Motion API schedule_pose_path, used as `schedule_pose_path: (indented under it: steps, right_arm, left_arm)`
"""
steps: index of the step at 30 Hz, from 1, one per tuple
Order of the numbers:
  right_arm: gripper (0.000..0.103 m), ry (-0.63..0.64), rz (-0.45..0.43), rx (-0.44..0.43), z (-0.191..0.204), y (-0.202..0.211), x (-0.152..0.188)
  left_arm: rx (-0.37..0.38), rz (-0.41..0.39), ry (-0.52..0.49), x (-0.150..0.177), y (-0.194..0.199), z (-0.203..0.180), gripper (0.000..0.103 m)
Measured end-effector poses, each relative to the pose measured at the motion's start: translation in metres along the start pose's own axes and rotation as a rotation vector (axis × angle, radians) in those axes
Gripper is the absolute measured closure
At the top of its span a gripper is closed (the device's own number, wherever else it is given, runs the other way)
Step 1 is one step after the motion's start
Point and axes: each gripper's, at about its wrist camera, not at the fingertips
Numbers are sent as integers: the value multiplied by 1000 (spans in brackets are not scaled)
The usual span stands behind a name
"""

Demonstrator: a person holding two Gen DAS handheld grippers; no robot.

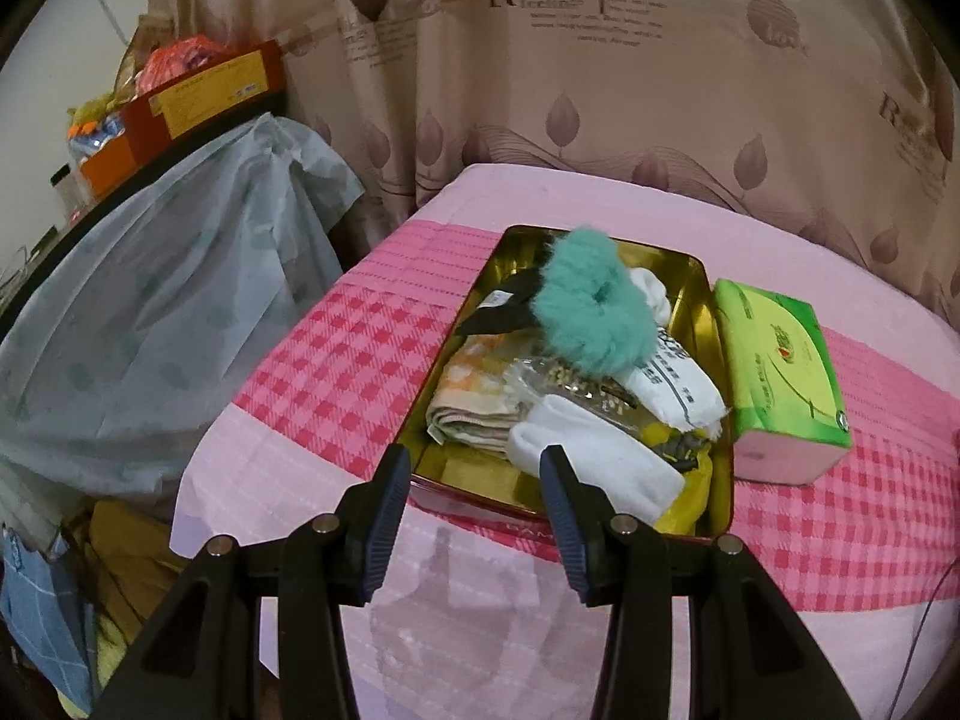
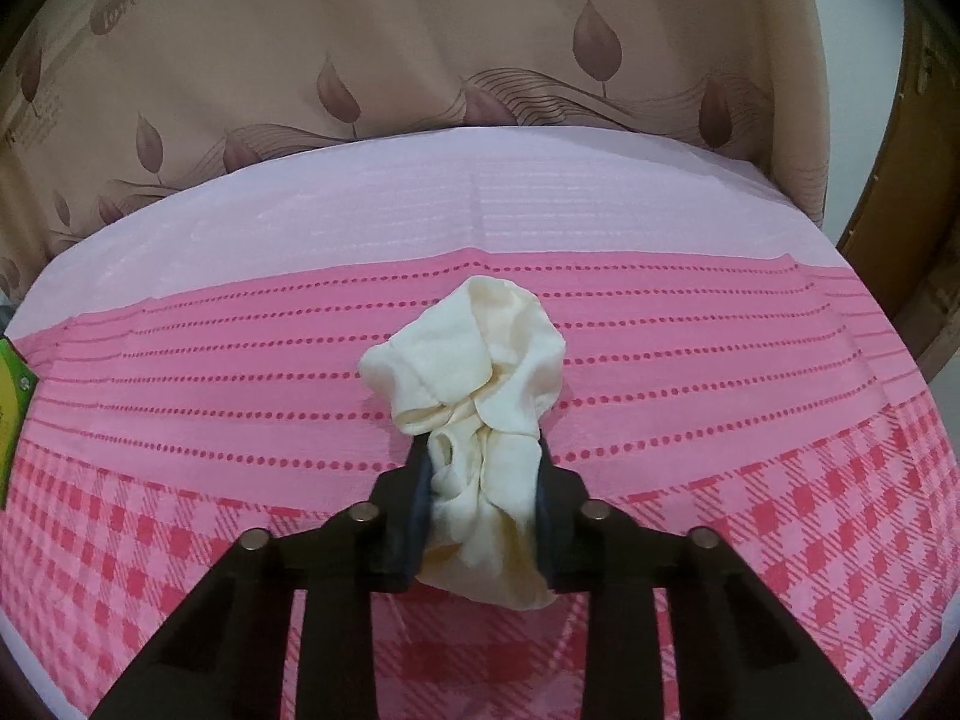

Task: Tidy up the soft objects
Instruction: 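Carry the cream scrunchie into the gold tin and open the right gripper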

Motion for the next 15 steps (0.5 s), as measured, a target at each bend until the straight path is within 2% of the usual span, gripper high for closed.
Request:
schedule_pose_path:
  steps: [7, 15]
  right_arm:
    - [83, 11, 0, 17, 9, 1, -1]
    - [84, 41, -4, -34, 32, 14, 7]
  left_arm:
    - [0, 8, 16, 0, -3, 2, 57]
    - [-16, 9, 4, 2, -4, -1, 57]
Point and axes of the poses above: each gripper's, at about its wrist camera, not at the fingertips, and y roughly against the way its jaws point, z to its left, x to its underside, and after that the axes turned 9 degrees about -z, right-handed
